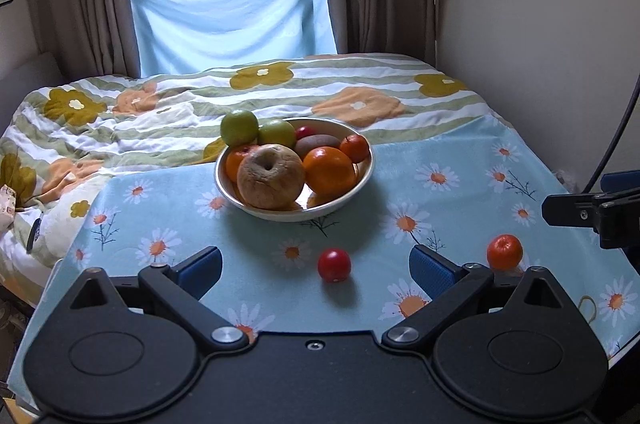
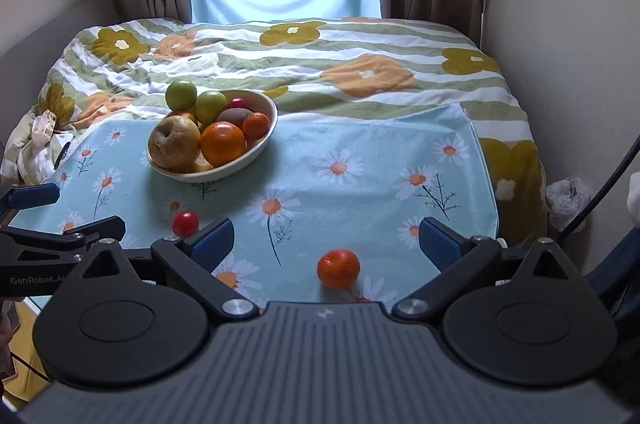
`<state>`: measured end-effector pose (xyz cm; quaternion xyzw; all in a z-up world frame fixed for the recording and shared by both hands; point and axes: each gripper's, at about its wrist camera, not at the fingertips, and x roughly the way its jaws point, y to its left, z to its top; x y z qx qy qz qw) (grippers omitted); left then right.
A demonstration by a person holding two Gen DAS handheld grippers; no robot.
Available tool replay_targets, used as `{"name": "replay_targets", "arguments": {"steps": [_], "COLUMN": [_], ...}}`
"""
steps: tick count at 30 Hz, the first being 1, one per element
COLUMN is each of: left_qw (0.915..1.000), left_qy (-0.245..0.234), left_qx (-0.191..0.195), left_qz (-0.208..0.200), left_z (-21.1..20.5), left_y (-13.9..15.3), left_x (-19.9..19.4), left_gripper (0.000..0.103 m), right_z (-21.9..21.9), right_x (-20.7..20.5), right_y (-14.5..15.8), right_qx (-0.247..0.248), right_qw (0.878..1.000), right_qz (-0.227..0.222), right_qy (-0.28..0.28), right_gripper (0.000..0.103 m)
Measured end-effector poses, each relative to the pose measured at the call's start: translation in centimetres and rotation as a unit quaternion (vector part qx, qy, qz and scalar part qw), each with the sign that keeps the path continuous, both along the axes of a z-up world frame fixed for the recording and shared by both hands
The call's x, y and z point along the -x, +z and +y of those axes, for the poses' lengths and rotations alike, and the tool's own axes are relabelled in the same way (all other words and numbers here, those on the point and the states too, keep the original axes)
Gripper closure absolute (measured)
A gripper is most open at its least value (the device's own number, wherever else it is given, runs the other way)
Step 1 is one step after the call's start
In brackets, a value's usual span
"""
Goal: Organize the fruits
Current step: 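Grasp the last red tomato with the left tool while the right tool grasps the last orange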
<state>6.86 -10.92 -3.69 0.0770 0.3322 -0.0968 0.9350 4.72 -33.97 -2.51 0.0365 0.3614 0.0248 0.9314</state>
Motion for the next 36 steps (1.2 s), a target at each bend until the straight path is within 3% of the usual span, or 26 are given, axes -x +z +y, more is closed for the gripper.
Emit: {"name": "replay_targets", "arguments": {"steps": [6,15,23,27,36], "left_qw": [0.9998,0.9985,0.997,0.9971,0.9966], "left_qy": [-0.008,-0.006,-0.005,-0.01,-0.006], "left_qx": [-0.007,-0.015,-0.013,-0.007,-0.007], "left_qz": [0.019,0.052,0.076,0.075,0.081], "left_z": [-1.4,-2.4,-2.3,-2.2,-2.0], "left_y": [-3.1,-6.9,-8.4,-8.3,-8.2], "left_x": [-2.4,-6.3,-7.4,-7.5,-7.1], "left_gripper": [0.004,0.03,0.05,0.069,0.07], "right_z": [-1.5,-1.8,-1.2,-1.1,-0.6], "right_x": [-1.0,-2.5,-3.7,-4.2,-4.9], "right_y": [-3.5,-7.2,-8.6,-9.0,-9.6], "right_qx": [-0.005,-0.006,-0.008,-0.01,-0.015], "right_qw": [1.0,0.999,0.999,0.998,0.997], "right_qz": [0.019,0.039,0.049,0.052,0.062], "right_qy": [0.005,0.005,0.014,0.02,0.032], "right_gripper": [0.0,0.0,0.0,0.004,0.024]}}
